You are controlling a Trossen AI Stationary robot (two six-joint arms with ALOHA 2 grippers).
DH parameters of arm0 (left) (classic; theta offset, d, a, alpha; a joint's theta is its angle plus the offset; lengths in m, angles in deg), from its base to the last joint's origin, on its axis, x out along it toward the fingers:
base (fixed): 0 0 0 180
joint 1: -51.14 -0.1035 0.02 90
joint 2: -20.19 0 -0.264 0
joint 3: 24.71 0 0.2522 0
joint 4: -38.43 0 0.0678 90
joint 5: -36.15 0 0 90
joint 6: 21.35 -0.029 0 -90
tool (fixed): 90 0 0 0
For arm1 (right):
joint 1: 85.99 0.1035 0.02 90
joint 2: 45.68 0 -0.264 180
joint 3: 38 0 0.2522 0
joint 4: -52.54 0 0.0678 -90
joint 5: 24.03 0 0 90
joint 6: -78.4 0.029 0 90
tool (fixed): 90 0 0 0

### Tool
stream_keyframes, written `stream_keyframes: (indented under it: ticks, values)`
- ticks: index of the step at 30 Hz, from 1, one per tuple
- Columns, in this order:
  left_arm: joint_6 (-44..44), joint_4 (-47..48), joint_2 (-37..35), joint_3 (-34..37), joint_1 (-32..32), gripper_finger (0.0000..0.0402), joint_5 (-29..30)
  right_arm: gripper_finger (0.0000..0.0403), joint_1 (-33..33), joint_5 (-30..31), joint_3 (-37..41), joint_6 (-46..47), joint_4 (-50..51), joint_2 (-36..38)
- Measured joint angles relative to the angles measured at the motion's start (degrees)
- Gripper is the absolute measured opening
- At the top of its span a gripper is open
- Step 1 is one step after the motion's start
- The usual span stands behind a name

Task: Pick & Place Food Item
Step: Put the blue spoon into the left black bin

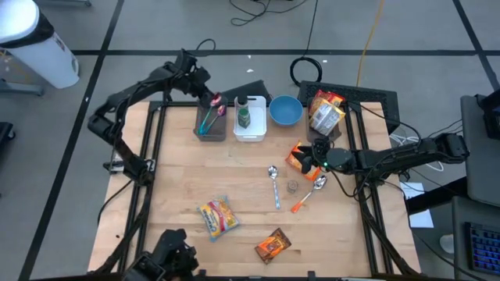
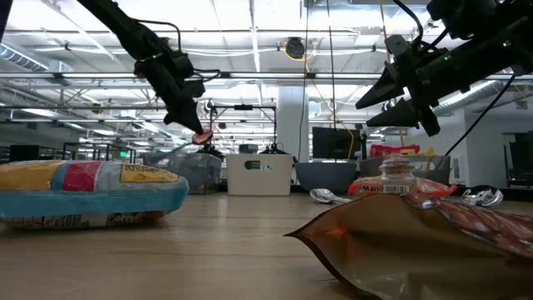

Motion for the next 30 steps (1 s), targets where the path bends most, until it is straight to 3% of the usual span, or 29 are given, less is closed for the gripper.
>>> stream_keyframes:
  ticks: [15,30]
  values:
    - [0.1,0.2,6.2,0.0,1.4,0.0006,0.3,0.0212,0.0,0.0,0.0,0.2,1.1,0.0]
    - [-1.9,-0.2,7.2,0.0,1.9,0.0007,3.6,0.0212,-0.4,0.0,0.0,0.0,2.8,0.0]
